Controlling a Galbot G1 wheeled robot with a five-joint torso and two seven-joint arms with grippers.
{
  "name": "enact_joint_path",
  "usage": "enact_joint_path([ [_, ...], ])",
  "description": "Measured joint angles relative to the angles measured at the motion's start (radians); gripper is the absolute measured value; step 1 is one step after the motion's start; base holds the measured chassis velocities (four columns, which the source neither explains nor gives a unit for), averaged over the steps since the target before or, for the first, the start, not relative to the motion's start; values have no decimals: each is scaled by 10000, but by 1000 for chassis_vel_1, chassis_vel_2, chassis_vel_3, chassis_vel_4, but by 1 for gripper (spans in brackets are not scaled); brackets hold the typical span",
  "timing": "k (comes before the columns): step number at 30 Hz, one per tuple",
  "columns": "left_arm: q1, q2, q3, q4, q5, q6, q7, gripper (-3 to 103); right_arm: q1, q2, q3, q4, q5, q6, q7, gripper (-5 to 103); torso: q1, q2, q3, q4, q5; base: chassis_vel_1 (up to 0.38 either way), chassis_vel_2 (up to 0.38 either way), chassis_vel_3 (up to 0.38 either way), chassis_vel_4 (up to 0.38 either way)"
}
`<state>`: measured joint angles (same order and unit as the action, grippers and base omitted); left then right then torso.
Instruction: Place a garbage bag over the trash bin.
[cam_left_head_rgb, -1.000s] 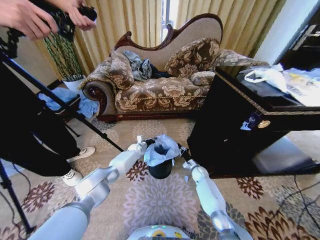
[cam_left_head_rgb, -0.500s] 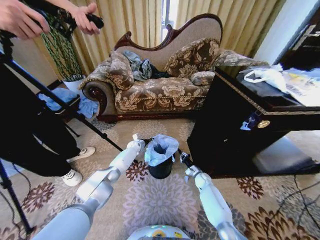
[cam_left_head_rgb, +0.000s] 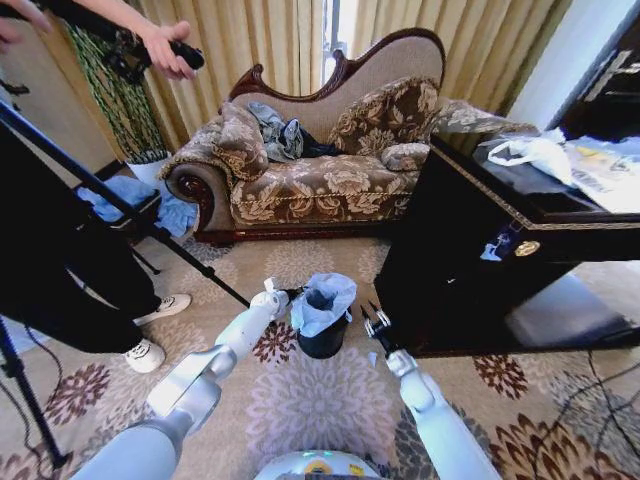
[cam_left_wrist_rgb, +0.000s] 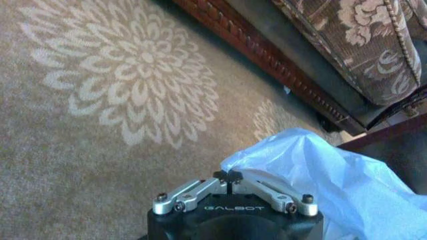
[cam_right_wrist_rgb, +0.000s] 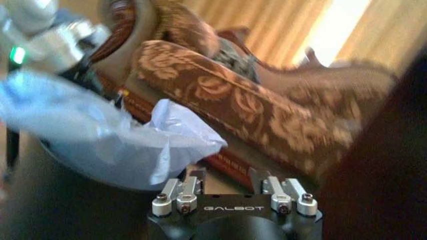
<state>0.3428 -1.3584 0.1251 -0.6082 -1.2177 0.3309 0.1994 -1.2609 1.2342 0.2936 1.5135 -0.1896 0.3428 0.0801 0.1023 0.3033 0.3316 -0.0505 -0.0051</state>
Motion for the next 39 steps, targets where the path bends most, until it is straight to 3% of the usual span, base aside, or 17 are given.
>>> enact_joint_path([
  [4, 110, 196, -6, -134, -19, -19, 64, 0, -1321, -221, -331, 1363, 2415, -807, -57, 62, 0, 0, 0, 0, 2, 0, 0, 0, 0],
  [5, 110, 196, -6, -134, -19, -19, 64, 0, -1321, -221, -331, 1363, 2415, -807, -57, 62, 0, 0, 0, 0, 2, 0, 0, 0, 0],
  [6, 162, 239, -12, -146, 2, -46, 111, 0, -1874, -319, -589, 1895, 3491, -1136, -199, 68, 0, 0, 0, 0, 1, 0, 0, 0, 0],
  [7, 162, 239, -12, -146, 2, -46, 111, 0, -1874, -319, -589, 1895, 3491, -1136, -199, 68, 0, 0, 0, 0, 1, 0, 0, 0, 0],
  [10, 304, 254, -86, -236, 36, -116, 180, 0, -2687, -336, -1260, 2609, 5677, -1693, -267, 86, -1, 0, 0, 0, 0, 0, 0, 0, 0],
  [12, 336, 253, -105, -251, 47, -135, 186, 0, -2794, -266, -1436, 2724, 6263, -1902, -239, 83, 0, 0, 0, -1, 0, 0, 0, 0, 0],
  [14, 434, 283, -132, -340, 99, -164, 204, 0, -2828, -64, -1868, 3029, 7777, -2474, -4, 76, 0, 0, 1, 0, 1, 0, 0, 0, 0],
  [15, 434, 283, -132, -340, 99, -164, 204, 0, -2828, -64, -1868, 3029, 7777, -2474, -4, 76, 0, 0, 1, 0, 1, 0, 0, 0, 0],
  [17, 561, 336, -152, -415, 125, -186, 232, 0, -2563, 163, -2261, 3603, 9842, -3508, 820, 70, 0, 0, 1, 2, 2, 0, 0, 0, 0],
  [18, 561, 336, -152, -415, 125, -186, 232, 0, -2563, 163, -2261, 3603, 9842, -3508, 820, 70, 0, 0, 1, 2, 2, 0, 0, 0, 0],
  [19, 596, 339, -162, -415, 150, -198, 238, 0, -2461, 225, -2322, 3776, 10434, -3775, 1095, 70, 0, 0, 1, 2, 3, 0, 0, 0, 0],
  [20, 696, 348, -200, -419, 233, -236, 259, 0, -2233, 381, -2355, 4112, 11629, -4324, 1700, 69, 1, 0, 1, 4, 1, 0, 0, 0, 0],
  [22, 807, 360, -238, -469, 277, -262, 270, 0, -1984, 553, -2360, 4417, 12851, -4870, 2469, 67, 2, 0, 2, 4, 0, 0, 0, 0, 0],
  [23, 807, 360, -238, -469, 277, -262, 270, 0, -1984, 553, -2360, 4417, 12851, -4870, 2469, 67, 2, 0, 2, 4, 0, 0, 0, 0, 0],
  [26, 901, 388, -271, -579, 284, -277, 279, 0, -1587, 883, -2368, 4594, 14333, -5316, 3444, 65, 2, 0, 2, 3, 2, 0, 0, 0, 0],
  [31, 898, 409, -272, -586, 283, -298, 300, 0, -1113, 1451, -2320, 4339, 15767, -5406, 3994, 65, 2, 0, 3, 1, 0, 0, 0, 0, 0],
  [39, 992, 588, -232, -891, 209, -298, 276, 0, -113, 2387, -2239, 3404, 16049, -5346, 4207, 62, 2, -1, 3, 0, 0, 0, 0, 0, 0],
])
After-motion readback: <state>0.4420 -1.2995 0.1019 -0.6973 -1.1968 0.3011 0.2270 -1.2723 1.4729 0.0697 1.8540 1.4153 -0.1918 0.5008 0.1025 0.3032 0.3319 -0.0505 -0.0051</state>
